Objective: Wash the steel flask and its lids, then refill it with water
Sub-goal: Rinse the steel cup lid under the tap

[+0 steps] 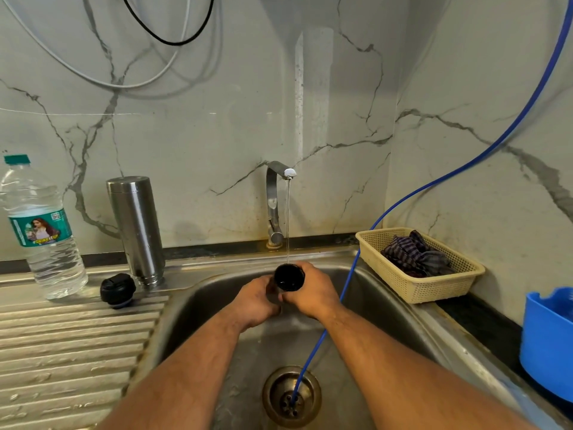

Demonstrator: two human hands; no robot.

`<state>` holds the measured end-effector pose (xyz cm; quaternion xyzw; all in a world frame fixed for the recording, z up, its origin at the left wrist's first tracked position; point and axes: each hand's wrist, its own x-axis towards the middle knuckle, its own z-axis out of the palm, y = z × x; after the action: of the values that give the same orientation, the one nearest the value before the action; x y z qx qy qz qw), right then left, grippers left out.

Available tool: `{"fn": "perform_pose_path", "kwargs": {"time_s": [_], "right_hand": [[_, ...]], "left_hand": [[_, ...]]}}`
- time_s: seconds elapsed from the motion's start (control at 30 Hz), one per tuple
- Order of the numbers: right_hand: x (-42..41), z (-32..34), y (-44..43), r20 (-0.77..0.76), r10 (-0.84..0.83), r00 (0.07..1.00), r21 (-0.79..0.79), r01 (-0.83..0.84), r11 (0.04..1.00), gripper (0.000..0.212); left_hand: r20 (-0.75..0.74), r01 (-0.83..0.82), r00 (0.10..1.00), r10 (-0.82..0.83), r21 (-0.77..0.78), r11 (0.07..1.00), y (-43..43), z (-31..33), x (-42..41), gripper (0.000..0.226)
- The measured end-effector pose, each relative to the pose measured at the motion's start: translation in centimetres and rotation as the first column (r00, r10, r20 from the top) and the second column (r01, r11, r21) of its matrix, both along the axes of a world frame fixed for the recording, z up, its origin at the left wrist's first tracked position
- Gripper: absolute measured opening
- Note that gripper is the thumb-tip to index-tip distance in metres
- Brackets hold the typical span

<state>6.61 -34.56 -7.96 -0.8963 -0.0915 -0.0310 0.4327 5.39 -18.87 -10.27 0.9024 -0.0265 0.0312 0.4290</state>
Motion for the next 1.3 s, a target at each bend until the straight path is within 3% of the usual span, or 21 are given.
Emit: {"fn": "perform_pose_path", "kwargs": {"time_s": [0.13,0.27,0.43,0.6,0.7,0.77,0.83,0.9,1.07,1.2,1.3], "right_hand": [[-0.1,-0.2,0.0,-0.075,0.004,0.997,0.066,0.001,0.998,0.073],[0.0,-0.1,-0.1,-0.235,0.021,0.972,0.276,0.046,0.960,0.043],[-1.0,1.2,0.5,-0.486,0.094,0.869,0.533,0.210,0.819,0.065],[-1.0,1.6,0.8,-0.530,0.107,0.841,0.589,0.275,0.760,0.066],[-0.9,1.3,0.7,-0.484,0.104,0.869,0.603,0.245,0.759,0.052],[-0.8,0.9,0.6,-0.364,0.058,0.929,0.527,0.154,0.836,0.041],[-0.8,0.7,0.5,-0.199,0.023,0.980,0.323,0.043,0.945,0.032],[-0.7,0.3,0.5,-0.092,0.016,0.996,0.139,-0.003,0.990,0.029],[-0.2,-0.3,-0.2,-0.037,-0.033,0.999,-0.107,0.029,0.994,0.027],[-0.3,0.3,0.0,0.079,-0.013,0.997,-0.076,0.020,0.997,0.027],[-0.8,0.3,0.0,-0.041,0.090,0.995,-0.157,-0.095,0.983,0.028]], "left_hand": [[0.022,0.009,1.000,-0.009,0.004,1.000,0.2,-0.2,0.0,0.045],[0.076,0.005,0.997,-0.001,-0.046,0.999,0.1,0.2,0.1,0.046],[0.198,-0.008,0.979,0.040,-0.161,0.987,-0.4,1.1,-0.1,0.047],[0.271,-0.031,0.959,0.080,-0.178,0.984,-0.8,2.0,-0.6,0.052],[0.243,-0.051,0.966,0.086,-0.147,0.988,-0.9,1.9,-0.6,0.057],[0.207,-0.052,0.976,0.071,-0.093,0.994,-0.9,1.7,-0.5,0.061],[0.158,-0.066,0.985,0.071,-0.039,0.997,-0.7,1.3,-0.5,0.063],[0.114,-0.078,0.991,0.074,0.028,0.997,-0.3,0.9,-0.3,0.061],[0.035,-0.163,0.986,0.162,0.031,0.986,0.8,0.2,0.2,0.068],[0.029,-0.236,0.971,0.237,-0.005,0.972,1.7,0.1,0.7,0.057],[0.041,-0.279,0.959,0.282,-0.065,0.958,2.0,0.3,0.6,0.050]]}}
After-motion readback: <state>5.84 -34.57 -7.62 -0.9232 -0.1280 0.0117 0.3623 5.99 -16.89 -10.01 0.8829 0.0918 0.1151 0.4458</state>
